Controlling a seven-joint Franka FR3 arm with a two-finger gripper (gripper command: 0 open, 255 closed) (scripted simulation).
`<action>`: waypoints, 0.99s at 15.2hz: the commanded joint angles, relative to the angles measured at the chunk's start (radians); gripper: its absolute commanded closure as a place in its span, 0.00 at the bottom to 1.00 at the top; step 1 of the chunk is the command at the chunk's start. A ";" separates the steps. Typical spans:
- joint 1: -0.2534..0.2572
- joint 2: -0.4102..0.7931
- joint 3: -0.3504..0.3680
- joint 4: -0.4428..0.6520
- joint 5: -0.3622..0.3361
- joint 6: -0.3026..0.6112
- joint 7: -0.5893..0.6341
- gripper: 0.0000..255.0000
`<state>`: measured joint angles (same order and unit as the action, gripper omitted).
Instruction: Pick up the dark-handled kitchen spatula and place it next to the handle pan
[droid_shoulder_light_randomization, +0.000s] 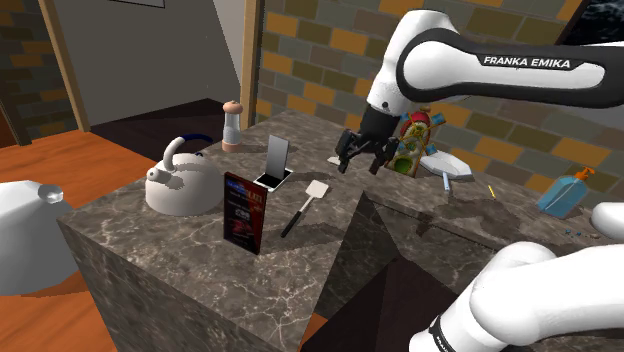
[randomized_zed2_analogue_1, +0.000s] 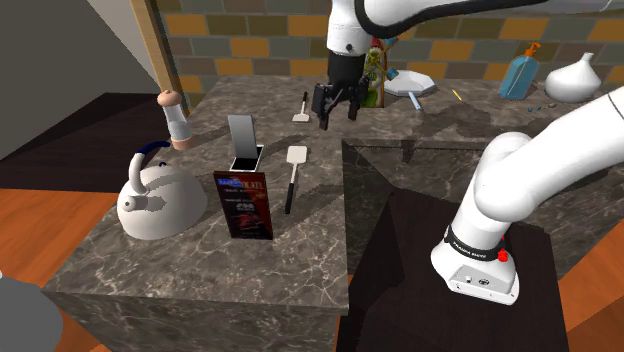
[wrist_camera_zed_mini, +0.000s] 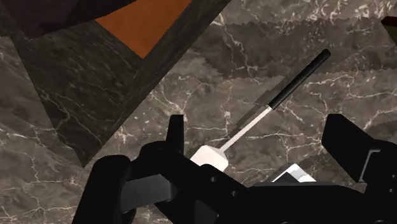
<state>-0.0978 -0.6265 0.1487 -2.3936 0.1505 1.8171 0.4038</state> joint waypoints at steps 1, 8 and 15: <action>-0.023 0.065 0.045 -0.004 0.016 0.063 0.120 0.00; -0.107 0.328 0.164 0.060 0.012 0.231 0.510 0.00; -0.151 0.541 0.205 0.129 -0.039 0.343 0.796 0.00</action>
<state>-0.2477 -0.1027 0.3517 -2.2654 0.1165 2.1458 1.1811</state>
